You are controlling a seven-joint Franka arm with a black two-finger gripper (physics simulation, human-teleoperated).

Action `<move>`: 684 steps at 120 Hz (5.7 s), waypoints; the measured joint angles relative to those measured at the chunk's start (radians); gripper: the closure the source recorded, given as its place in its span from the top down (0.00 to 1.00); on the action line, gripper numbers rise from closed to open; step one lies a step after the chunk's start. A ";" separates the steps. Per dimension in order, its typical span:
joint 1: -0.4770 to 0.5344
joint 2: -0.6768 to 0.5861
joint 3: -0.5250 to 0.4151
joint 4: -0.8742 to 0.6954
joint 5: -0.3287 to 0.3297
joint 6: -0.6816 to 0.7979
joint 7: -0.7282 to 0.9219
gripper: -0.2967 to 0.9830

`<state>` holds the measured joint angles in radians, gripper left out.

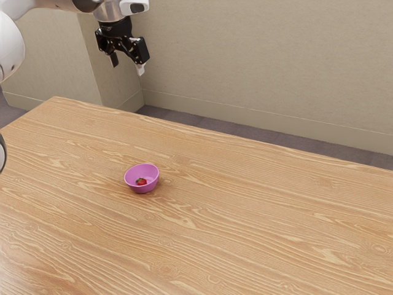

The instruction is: Take strawberry from the bowl

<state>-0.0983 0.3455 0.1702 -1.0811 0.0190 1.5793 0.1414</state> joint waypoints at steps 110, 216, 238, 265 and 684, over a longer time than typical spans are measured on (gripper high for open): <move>0.040 0.334 -0.001 -0.172 -0.056 0.400 0.004 0.77; 0.056 0.318 0.080 -0.464 -0.379 0.585 -0.531 0.72; 0.055 0.297 0.093 -0.481 -0.359 0.574 -0.615 0.59; 0.055 0.259 0.096 -0.517 -0.350 0.567 -0.684 0.70; -0.142 0.207 0.017 -0.478 -0.363 0.467 -0.800 0.27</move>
<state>-0.2399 0.5525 0.1868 -1.5588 -0.3440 2.0460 -0.6584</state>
